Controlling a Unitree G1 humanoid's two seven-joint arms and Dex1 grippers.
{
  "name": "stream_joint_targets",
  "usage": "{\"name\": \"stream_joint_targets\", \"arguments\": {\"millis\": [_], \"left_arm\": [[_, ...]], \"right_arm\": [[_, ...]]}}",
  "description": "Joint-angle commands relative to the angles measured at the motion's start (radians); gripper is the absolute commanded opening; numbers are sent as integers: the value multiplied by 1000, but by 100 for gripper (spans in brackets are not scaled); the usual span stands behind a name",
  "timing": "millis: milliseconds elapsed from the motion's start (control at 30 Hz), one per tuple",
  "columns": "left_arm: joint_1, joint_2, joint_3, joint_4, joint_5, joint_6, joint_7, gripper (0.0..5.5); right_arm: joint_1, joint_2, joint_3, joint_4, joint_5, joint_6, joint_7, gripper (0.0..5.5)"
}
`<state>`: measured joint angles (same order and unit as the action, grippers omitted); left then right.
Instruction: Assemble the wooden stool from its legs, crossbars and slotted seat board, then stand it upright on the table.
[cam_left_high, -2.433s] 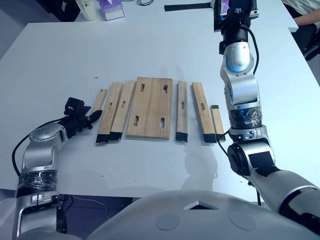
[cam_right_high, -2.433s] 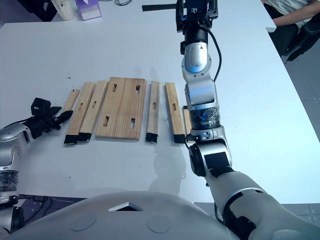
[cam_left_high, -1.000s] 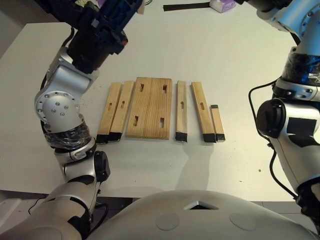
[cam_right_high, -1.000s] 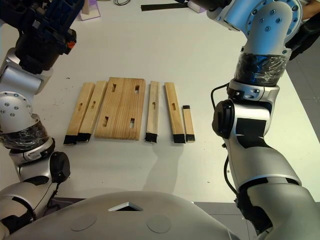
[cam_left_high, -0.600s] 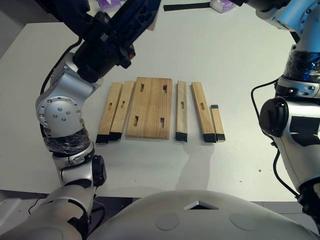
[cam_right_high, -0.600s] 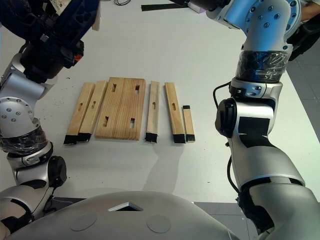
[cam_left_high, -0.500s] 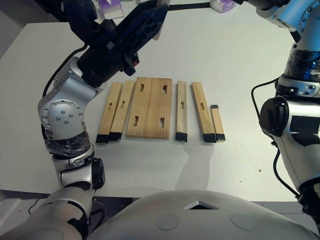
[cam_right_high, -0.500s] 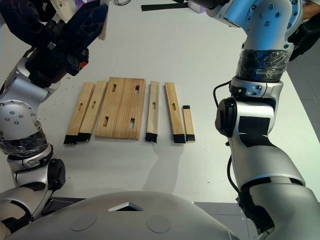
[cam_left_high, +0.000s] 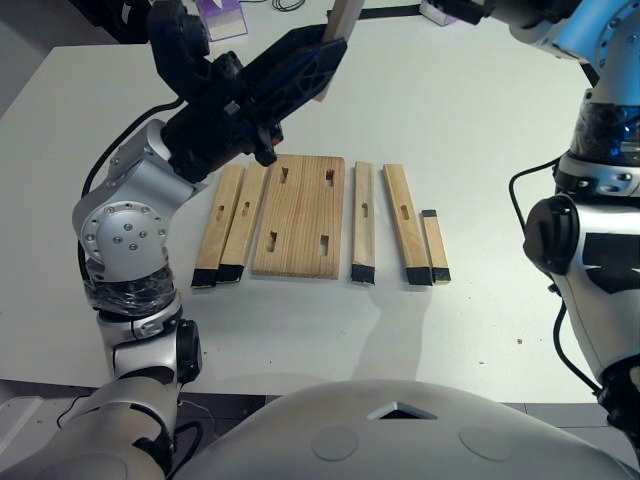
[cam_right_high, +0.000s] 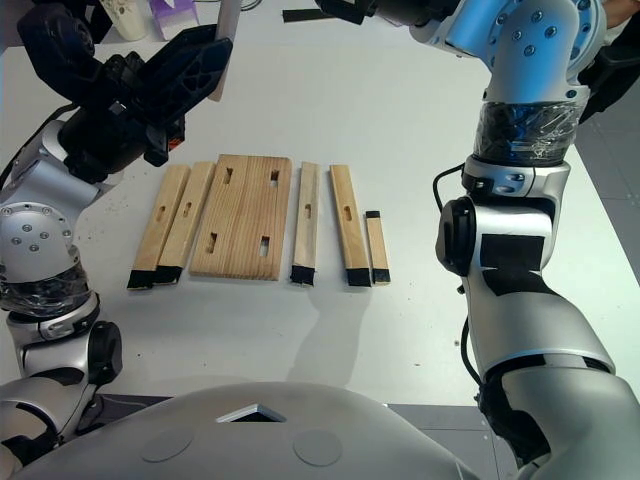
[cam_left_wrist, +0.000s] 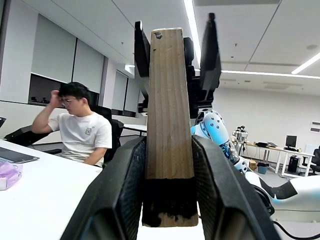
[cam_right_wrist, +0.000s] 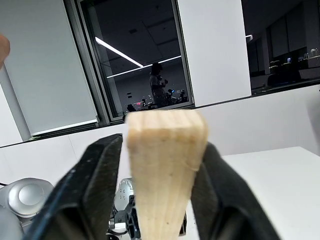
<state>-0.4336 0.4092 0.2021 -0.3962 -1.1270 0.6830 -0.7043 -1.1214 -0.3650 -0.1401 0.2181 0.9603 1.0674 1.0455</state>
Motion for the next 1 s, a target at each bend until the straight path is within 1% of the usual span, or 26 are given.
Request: {"name": "stream_joint_targets", "arguments": {"millis": [33, 67, 267, 433, 467, 533, 567, 633, 700, 833, 933, 1000], "left_arm": [[9, 26, -9, -10, 26, -7, -10, 130], [12, 31, -6, -11, 26, -7, -11, 130], [37, 50, 12, -14, 28, -11, -11, 130], [38, 26, -3, 9, 66, -25, 30, 130], [37, 18, -11, 18, 74, -21, 43, 167], [46, -4, -24, 25, 65, -12, 53, 191], [56, -12, -37, 25, 82, -20, 58, 215], [75, -27, -55, 45, 144, -50, 89, 243], [108, -37, -59, 71, 205, -91, 106, 252], [165, -146, -6, 103, 226, -145, 252, 252], [169, -254, 54, 112, 209, -212, 390, 252], [152, -318, 85, 134, 212, -257, 475, 252]], "right_arm": [[7, -20, 22, -24, -4, 16, 18, 143], [9, -24, 18, -27, 4, 20, 22, 131], [29, -52, -2, -25, 12, 19, 46, 130], [60, -42, -6, -39, -4, -12, 29, 130], [71, -41, -2, -46, -13, -24, 21, 130], [93, -36, -7, -56, -26, -44, -7, 130], [104, -32, -14, -59, -32, -57, -24, 130], [134, -34, -14, -69, -66, -105, -52, 130], [174, -56, 24, -66, -160, -198, -65, 130], [298, -151, 176, -61, -405, -461, 31, 130], [401, -214, 248, -56, -491, -570, 146, 130], [445, -232, 282, -33, -532, -631, 202, 130]]}}
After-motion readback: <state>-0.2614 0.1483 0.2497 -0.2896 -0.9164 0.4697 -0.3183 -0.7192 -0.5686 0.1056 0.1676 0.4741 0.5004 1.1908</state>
